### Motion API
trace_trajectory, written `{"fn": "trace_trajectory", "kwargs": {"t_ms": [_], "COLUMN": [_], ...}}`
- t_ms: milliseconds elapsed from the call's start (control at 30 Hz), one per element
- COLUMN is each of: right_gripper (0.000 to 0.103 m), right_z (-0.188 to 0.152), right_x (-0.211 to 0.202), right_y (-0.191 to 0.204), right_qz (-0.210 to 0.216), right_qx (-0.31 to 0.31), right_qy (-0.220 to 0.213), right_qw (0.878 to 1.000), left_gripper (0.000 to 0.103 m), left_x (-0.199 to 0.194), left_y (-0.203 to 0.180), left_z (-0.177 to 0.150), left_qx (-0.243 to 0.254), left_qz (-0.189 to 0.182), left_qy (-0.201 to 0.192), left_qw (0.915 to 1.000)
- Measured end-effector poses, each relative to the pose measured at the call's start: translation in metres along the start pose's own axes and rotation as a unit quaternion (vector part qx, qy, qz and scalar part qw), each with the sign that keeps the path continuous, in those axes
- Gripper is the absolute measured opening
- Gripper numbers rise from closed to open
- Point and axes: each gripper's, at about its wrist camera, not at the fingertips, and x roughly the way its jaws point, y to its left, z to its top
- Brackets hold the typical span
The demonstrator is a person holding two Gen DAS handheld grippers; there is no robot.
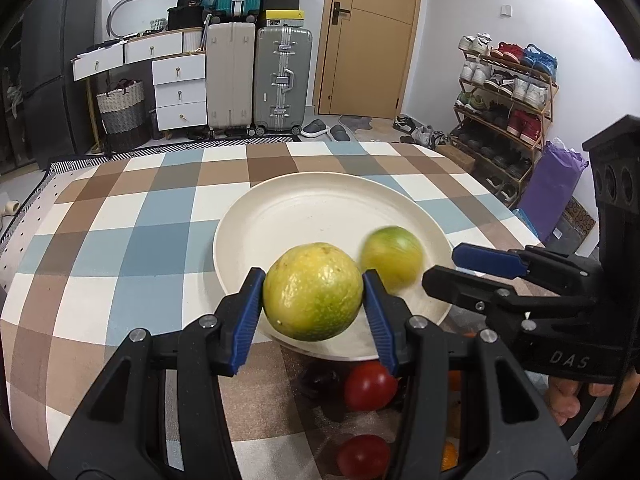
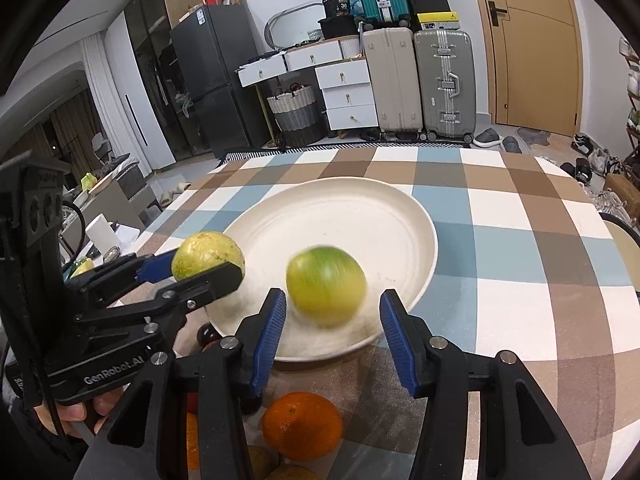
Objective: Organize fruits
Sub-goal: 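Carry both green citrus onto the cream plate and open both tools, then withdraw both tools from the plate back toward the remaining fruits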
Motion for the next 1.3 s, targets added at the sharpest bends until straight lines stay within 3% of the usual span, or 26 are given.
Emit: {"fn": "trace_trajectory", "kwargs": {"t_ms": [167, 233, 333, 467, 633, 700, 767, 1300], "right_gripper": [0.058, 0.065, 0.066, 0.075, 0.093, 0.094, 0.103, 0.103], "right_z": [-0.001, -0.002, -0.004, -0.005, -0.007, -0.008, -0.009, -0.032], "right_x": [-0.004, -0.005, -0.005, -0.007, -0.015, -0.017, -0.019, -0.046], "right_y": [-0.003, -0.004, -0.007, -0.010, -0.011, -0.011, -0.011, -0.008], "right_qz": [0.002, -0.007, -0.010, -0.016, -0.010, -0.010, -0.012, -0.005], "right_qx": [0.006, 0.005, 0.010, 0.015, 0.019, 0.019, 0.022, 0.031], "right_qy": [-0.008, -0.009, -0.004, -0.009, -0.026, -0.028, -0.028, -0.023], "right_qw": [1.000, 1.000, 1.000, 1.000, 0.999, 0.999, 0.999, 0.999], "left_gripper": [0.048, 0.059, 0.074, 0.086, 0.102, 0.102, 0.102, 0.102], "left_x": [-0.003, -0.005, -0.010, -0.016, -0.026, -0.033, -0.038, -0.082], "left_y": [-0.004, -0.005, -0.006, 0.001, 0.009, 0.012, 0.015, 0.015], "left_z": [-0.002, -0.003, -0.004, -0.005, -0.011, -0.012, -0.012, -0.048], "left_qx": [0.011, 0.013, 0.010, -0.002, -0.011, -0.015, -0.022, -0.037], "left_qz": [-0.003, -0.004, 0.001, 0.007, 0.024, 0.026, 0.030, 0.038], "left_qy": [-0.005, -0.008, -0.012, -0.018, -0.020, -0.028, -0.031, -0.031], "left_qw": [0.9999, 0.9999, 0.9999, 0.9998, 0.9994, 0.9992, 0.9988, 0.9981]}}
